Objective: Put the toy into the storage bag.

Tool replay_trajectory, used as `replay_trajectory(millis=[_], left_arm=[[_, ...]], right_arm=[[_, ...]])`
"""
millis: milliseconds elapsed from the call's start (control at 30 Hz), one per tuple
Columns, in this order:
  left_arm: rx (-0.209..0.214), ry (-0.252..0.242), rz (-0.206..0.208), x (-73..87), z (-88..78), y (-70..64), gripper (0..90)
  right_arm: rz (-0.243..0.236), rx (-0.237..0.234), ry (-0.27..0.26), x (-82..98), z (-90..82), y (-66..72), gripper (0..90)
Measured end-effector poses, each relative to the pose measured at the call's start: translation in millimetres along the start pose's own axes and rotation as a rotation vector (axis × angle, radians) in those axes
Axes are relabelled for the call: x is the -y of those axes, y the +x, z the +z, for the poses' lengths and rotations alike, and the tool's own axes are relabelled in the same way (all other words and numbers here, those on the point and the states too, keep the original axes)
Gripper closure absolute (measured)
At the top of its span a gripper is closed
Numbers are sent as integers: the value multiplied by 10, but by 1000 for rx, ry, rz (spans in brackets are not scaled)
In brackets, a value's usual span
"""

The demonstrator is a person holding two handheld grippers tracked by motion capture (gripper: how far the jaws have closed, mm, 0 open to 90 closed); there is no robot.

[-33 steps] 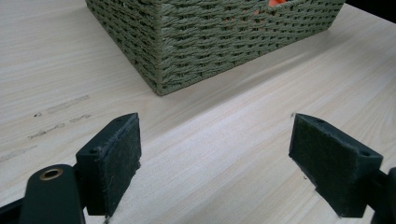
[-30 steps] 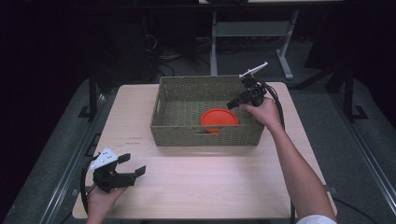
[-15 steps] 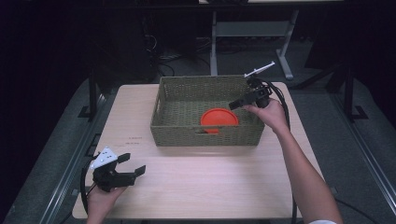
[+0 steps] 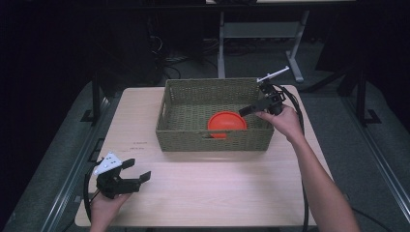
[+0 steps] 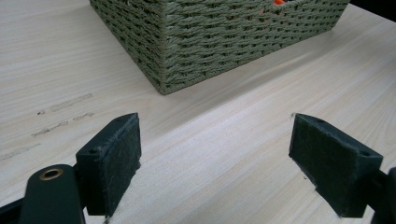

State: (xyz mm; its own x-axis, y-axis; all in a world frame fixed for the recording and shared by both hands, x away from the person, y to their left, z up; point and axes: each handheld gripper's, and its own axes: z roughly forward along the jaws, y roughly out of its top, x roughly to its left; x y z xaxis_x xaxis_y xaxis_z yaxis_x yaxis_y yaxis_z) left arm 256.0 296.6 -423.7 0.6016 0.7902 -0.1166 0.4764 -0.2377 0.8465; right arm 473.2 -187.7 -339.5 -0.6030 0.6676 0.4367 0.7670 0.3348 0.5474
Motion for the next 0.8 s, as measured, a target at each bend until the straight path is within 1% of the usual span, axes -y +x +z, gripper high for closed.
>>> replay_trajectory(millis=[233, 333, 533, 633, 767, 800], left_arm=[[-2, 1, -2, 2, -5, 9, 162], [-1, 2, -1, 1, -6, 7, 162], [-3, 1, -1, 1, -8, 7, 162], [-4, 2, 0, -1, -9, 1, 162], [-3, 3, -2, 2, -2, 1, 162], [-3, 5, -1, 3, -1, 3, 162]], right_arm=[[-27, 0, -2, 21, -70, 88, 270], [-32, -9, -7, 45, -92, 112, 269], [-39, -22, -17, 112, -121, 125, 258], [-34, -42, -20, 150, -133, 126, 254], [-40, -53, -26, 204, -163, 142, 253], [-46, -49, -25, 216, -168, 146, 252]])
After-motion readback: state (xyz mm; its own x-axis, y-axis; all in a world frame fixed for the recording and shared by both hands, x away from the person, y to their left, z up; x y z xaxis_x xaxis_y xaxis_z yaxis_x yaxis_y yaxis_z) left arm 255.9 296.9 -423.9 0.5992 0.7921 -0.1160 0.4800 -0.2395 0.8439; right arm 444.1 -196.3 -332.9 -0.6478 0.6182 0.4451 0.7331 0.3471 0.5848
